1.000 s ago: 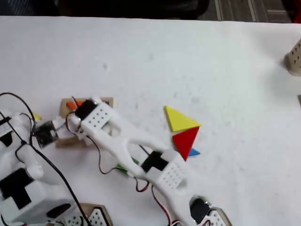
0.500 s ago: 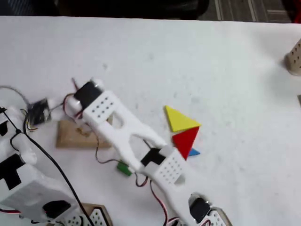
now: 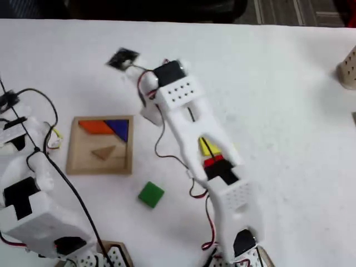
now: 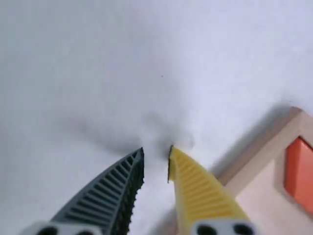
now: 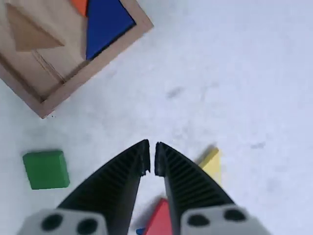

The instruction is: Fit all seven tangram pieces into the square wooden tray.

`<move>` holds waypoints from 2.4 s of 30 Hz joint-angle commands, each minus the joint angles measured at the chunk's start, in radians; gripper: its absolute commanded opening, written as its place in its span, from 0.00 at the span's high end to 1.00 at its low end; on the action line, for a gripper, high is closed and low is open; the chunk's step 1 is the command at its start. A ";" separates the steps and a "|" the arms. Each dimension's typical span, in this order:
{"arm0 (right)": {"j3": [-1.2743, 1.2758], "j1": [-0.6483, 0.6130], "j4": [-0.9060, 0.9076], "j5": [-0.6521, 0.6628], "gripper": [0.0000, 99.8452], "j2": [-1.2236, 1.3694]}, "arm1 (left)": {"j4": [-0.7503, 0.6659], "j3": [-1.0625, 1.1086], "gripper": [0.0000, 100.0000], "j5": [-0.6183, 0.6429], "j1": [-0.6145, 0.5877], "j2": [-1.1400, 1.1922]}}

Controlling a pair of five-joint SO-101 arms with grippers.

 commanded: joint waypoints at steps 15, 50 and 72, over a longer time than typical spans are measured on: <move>0.465 0.179 -0.248 -0.238 0.98 -0.191 | 0.008 0.482 0.88 -0.172 0.481 -0.734; 0.473 0.182 -0.260 -0.241 0.98 -0.168 | -0.158 0.184 0.97 -0.173 0.521 -0.173; 0.542 0.038 -0.384 -0.390 0.98 -0.168 | -0.172 0.327 0.97 -0.175 0.444 -0.510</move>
